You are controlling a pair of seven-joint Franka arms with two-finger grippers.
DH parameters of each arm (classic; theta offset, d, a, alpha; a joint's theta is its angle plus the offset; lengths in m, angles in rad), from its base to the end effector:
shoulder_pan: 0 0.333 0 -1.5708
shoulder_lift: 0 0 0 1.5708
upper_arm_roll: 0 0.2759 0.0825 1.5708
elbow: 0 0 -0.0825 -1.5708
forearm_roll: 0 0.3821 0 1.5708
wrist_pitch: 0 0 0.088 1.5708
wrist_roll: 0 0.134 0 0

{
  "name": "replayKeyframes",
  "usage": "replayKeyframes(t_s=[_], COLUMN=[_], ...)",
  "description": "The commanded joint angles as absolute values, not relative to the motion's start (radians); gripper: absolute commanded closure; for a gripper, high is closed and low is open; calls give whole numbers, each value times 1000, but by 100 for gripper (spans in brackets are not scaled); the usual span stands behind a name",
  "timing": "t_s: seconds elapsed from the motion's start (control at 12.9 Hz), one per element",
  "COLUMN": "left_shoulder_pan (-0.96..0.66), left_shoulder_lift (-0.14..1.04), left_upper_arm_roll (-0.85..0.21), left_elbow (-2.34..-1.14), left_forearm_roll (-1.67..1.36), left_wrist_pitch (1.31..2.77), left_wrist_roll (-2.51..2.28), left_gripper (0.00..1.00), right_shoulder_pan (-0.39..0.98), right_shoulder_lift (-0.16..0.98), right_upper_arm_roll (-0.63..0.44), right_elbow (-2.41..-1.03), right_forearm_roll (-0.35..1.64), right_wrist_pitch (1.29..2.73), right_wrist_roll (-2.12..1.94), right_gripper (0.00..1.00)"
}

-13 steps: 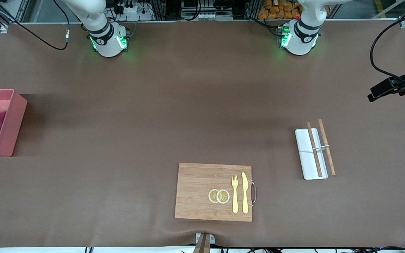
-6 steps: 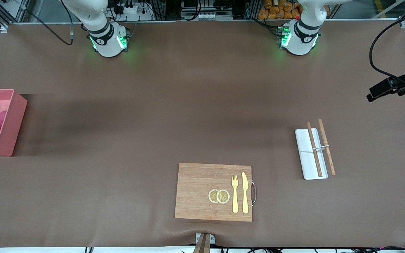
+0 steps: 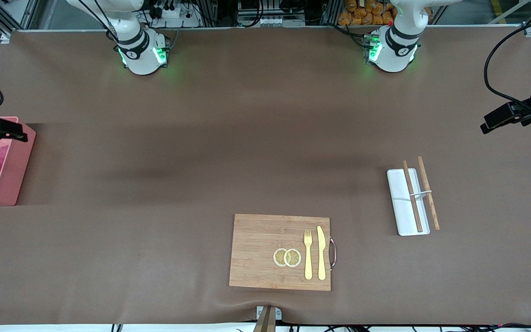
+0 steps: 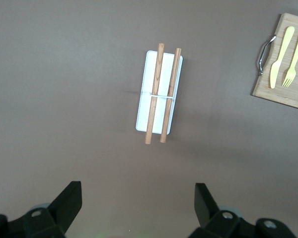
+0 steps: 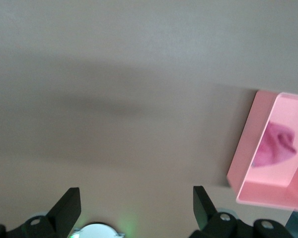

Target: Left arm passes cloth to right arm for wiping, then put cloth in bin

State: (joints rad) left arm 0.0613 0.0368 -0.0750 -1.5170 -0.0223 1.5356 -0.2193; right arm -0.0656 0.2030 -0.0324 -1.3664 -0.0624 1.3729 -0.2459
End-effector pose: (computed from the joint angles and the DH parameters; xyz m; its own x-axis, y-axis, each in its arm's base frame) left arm 0.5587 -0.0101 0.5592 0.9788 0.2033 -0.0231 0.2038 -0.9788 0.0205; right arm 0.5750 -0.0642 0.5214 0.9691 0.1362 -0.2056 0.1432 -0.9895 0.0194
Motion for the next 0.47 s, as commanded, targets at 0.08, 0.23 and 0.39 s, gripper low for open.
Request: replayKeyframes(t_s=[0.08,0.23,0.39], left_shoulder_pan=[64,67,67], left_shoulder_lift=[26,18,20], left_upper_arm_roll=[-77,-75,-74], left_elbow=[-1528,-1528,-1526], left_forearm_roll=[-37,-37,-37], left_wrist_pitch=[1552,1548,1549], left_wrist_roll=[-210,-212,-219], left_gripper=[0,0,0], right_shoulder_pan=[-6,-14,-23], right_shoulder_lift=[69,37,-3], right_upper_arm_roll=[-43,-35,-35], right_elbow=[-1465,-1476,-1505], right_forearm_roll=[-20,-15,-9], right_wrist_pitch=[1374,1397,1414], right_wrist_roll=[15,46,45], right_gripper=[0,0,0])
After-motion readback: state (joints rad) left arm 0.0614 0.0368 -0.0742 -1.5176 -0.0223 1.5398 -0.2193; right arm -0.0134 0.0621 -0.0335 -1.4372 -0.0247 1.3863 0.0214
